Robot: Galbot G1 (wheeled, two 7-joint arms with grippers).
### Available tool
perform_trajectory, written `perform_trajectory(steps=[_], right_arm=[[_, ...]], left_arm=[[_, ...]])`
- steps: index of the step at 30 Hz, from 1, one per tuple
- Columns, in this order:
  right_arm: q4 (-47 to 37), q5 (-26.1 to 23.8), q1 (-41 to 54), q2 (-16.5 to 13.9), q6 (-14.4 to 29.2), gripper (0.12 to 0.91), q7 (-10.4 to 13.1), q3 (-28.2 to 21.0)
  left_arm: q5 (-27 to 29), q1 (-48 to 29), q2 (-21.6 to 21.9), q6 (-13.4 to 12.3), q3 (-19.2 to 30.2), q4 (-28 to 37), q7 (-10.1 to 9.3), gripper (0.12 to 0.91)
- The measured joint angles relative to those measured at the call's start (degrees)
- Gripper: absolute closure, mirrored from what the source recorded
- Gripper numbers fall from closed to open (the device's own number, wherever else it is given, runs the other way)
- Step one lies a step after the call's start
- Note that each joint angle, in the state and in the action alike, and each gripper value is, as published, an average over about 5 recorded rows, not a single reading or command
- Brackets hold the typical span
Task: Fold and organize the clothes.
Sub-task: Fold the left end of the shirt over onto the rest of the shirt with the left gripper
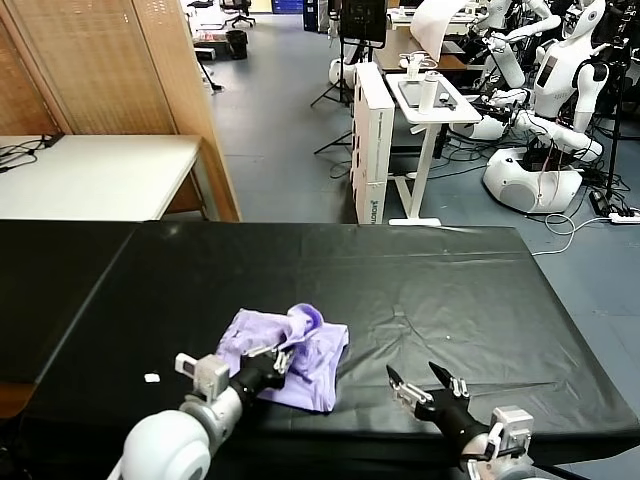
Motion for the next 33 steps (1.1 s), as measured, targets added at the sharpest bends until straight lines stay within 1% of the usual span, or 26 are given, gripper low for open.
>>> perform_trajectory(steps=[6, 10, 12, 13, 16, 18, 19, 20, 21, 22, 24, 25, 27, 31, 33], right_arm=[[0.04, -0.06, -0.02, 0.12, 0.0, 0.118, -0.01, -0.15], [0.17, -0.13, -0.16, 0.18, 0.0, 0.118, -0.01, -0.14], [0.23, -0.14, -0.17, 0.22, 0.0, 0.118, -0.01, -0.14], [0.24, -0.14, -0.17, 0.24, -0.01, 0.118, -0.02, -0.14], [0.25, -0.14, -0.18, 0.27, -0.01, 0.118, -0.03, -0.12], [0.25, -0.14, -0.16, 0.27, -0.01, 0.118, -0.04, -0.12], [0.25, -0.14, -0.13, 0.27, -0.01, 0.118, -0.05, -0.13], [0.23, -0.13, -0.08, 0.28, -0.01, 0.118, -0.06, -0.16], [0.2, -0.13, -0.03, 0.29, -0.01, 0.118, -0.07, -0.2], [0.14, -0.12, 0.04, 0.29, -0.01, 0.118, -0.09, -0.26], [-0.02, -0.09, 0.19, 0.3, -0.01, 0.118, -0.13, -0.41], [-0.13, -0.07, 0.28, 0.31, -0.01, 0.118, -0.15, -0.49], [-0.35, -0.02, 0.51, 0.3, -0.01, 0.118, -0.19, -0.65], [-0.7, 0.12, 1.07, 0.14, -0.01, 0.118, -0.22, -0.82], [-0.84, 0.21, 1.24, -0.01, -0.01, 0.118, -0.24, -0.83]], left_arm=[[1.74, -0.54, -1.44, -3.14, 1.51, 2.73, -0.11, 0.855], [2.87, -0.72, -2.26, -4.45, 2.28, 3.83, -0.14, 0.848], [3.34, -0.75, -2.62, -4.95, 2.71, 4.24, -0.1, 0.796], [3.54, -0.76, -2.82, -5.25, 2.9, 4.46, -0.08, 0.751], [3.99, -0.76, -3.46, -6.06, 3.29, 5.07, -0.17, 0.574], [4.17, -0.64, -3.78, -6.31, 3.46, 5.25, -0.27, 0.423], [4.21, -0.55, -3.89, -6.35, 3.53, 5.26, -0.3, 0.366], [4.23, -0.44, -3.98, -6.37, 3.57, 5.23, -0.31, 0.293], [4.2, -0.33, -4.07, -6.4, 3.6, 5.15, -0.32, 0.233], [4.09, -0.21, -4.18, -6.43, 3.62, 5.0, -0.32, 0.192], [3.5, 0.08, -4.44, -6.65, 3.62, 4.51, -0.29, 0.142], [2.95, 0.25, -4.59, -6.97, 3.6, 4.19, -0.23, 0.132], [1.35, 0.6, -4.93, -7.96, 3.5, 3.43, 0.09, 0.126], [-2.51, 1.27, -5.55, -10.69, 3.15, 1.53, 1.42, 0.124], [-4.39, 1.55, -5.68, -11.51, 2.79, 0.58, 1.6, 0.123]])
